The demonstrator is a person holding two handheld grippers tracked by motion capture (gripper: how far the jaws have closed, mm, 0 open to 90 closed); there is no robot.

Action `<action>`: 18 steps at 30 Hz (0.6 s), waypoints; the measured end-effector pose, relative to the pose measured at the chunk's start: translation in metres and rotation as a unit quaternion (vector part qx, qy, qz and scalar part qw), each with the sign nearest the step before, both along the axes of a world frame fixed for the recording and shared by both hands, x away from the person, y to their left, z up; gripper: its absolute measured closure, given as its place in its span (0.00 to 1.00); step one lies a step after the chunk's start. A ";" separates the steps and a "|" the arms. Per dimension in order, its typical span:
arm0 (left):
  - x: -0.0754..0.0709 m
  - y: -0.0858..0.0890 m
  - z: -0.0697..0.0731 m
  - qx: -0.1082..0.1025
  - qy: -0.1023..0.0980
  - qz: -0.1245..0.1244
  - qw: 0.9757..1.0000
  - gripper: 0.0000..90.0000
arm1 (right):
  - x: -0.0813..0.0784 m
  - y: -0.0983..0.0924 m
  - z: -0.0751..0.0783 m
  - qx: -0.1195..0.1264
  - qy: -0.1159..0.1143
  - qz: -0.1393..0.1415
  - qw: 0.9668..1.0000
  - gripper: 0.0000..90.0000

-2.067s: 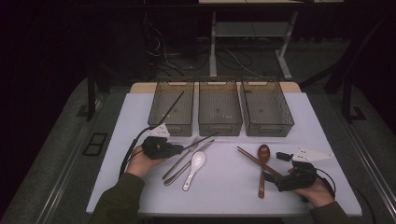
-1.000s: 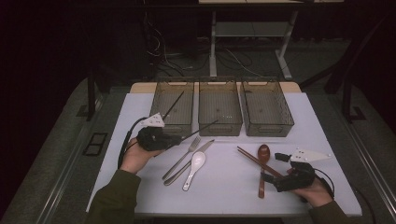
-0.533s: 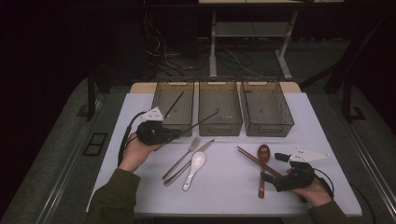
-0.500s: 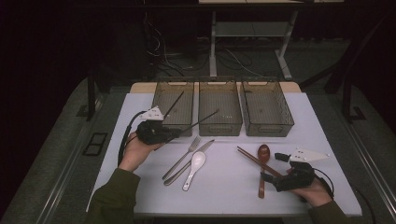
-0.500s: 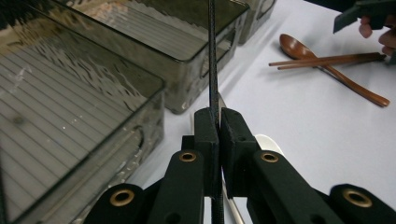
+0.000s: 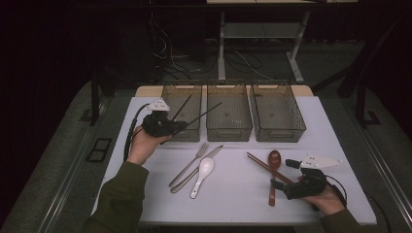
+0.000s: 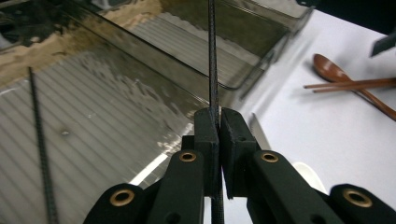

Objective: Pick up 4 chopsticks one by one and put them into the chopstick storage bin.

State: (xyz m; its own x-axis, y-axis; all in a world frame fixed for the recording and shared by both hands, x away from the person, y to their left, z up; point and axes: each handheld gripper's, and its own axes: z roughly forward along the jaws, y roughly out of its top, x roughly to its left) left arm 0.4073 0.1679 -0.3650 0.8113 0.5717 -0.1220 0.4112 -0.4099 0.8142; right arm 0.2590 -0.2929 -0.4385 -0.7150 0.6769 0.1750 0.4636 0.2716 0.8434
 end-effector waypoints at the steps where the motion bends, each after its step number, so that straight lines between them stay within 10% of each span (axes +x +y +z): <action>1: 0.003 0.000 0.001 0.001 0.001 0.004 1.000 0.94 | 0.000 0.000 0.000 0.000 0.001 0.000 1.000 0.00; 18: 0.050 0.008 0.009 0.002 -0.003 0.102 0.995 0.94 | 0.000 0.000 0.000 0.001 0.001 0.000 1.000 0.00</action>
State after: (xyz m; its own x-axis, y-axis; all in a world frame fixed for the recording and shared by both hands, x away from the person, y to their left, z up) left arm 0.4570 0.1761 -0.3562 0.6795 0.7246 -0.1150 0.4812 -0.3219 0.8153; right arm 0.2588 -0.2932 -0.4384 -0.7146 0.6765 0.1779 0.4657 0.2703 0.8427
